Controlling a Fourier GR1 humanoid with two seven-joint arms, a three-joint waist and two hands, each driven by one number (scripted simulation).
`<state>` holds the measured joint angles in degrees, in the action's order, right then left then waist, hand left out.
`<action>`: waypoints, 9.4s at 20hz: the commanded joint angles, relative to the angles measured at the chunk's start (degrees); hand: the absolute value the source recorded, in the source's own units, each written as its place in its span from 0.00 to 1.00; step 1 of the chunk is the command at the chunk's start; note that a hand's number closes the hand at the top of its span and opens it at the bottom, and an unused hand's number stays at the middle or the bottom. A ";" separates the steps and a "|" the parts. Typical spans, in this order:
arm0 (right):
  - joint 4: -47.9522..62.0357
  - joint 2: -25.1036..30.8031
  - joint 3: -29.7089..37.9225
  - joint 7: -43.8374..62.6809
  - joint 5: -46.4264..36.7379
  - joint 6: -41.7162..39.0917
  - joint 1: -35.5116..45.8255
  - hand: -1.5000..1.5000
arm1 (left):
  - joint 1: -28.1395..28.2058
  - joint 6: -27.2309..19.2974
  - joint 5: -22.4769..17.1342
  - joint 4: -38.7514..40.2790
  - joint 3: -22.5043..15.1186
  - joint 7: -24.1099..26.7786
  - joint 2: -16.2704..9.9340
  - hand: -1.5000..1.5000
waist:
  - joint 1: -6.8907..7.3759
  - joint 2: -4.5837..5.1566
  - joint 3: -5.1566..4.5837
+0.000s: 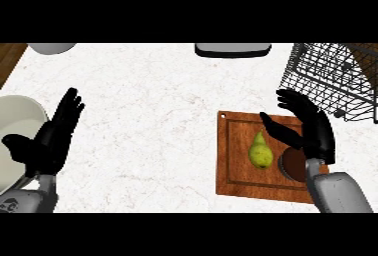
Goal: Pick the pear from the cutting board and place it in the tiered basket
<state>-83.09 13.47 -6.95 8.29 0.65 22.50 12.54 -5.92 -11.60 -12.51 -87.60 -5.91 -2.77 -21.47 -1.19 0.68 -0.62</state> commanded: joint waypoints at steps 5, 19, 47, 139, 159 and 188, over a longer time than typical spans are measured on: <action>-2.14 3.19 -10.32 23.31 -25.49 13.33 2.08 0.00 | 2.73 4.15 -2.43 0.95 -1.83 -4.14 0.17 0.50 | 0.86 -1.16 0.28; -6.02 10.27 -19.84 64.74 -14.27 -39.16 20.13 0.00 | -0.79 5.69 -4.02 1.05 -0.75 -7.35 -0.65 0.50 | 1.62 -1.02 0.30; 7.66 4.17 -21.85 62.91 -31.56 -31.72 13.30 0.00 | 1.15 5.05 -0.08 -2.99 -0.83 -9.67 2.97 0.50 | 1.22 -0.75 0.62; 56.86 27.49 19.57 -24.49 -26.57 -12.71 43.45 1.00 | 0.72 14.20 4.21 -3.70 7.95 -12.18 6.29 0.50 | 2.96 -0.25 0.70; 68.59 28.16 31.61 -30.03 -17.23 -16.22 49.38 0.00 | 0.58 14.73 5.90 -1.41 7.38 -9.26 8.43 0.50 | 3.81 0.18 0.79; 75.36 60.42 53.17 -29.53 1.98 -35.80 31.46 0.00 | 2.24 15.74 4.79 -3.10 9.22 -9.87 8.29 0.50 | 2.61 0.42 1.15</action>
<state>-8.55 71.05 44.98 -20.26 1.66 -9.81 47.80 -4.59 3.95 -7.65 -90.40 3.39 -12.63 -13.34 1.44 1.14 0.46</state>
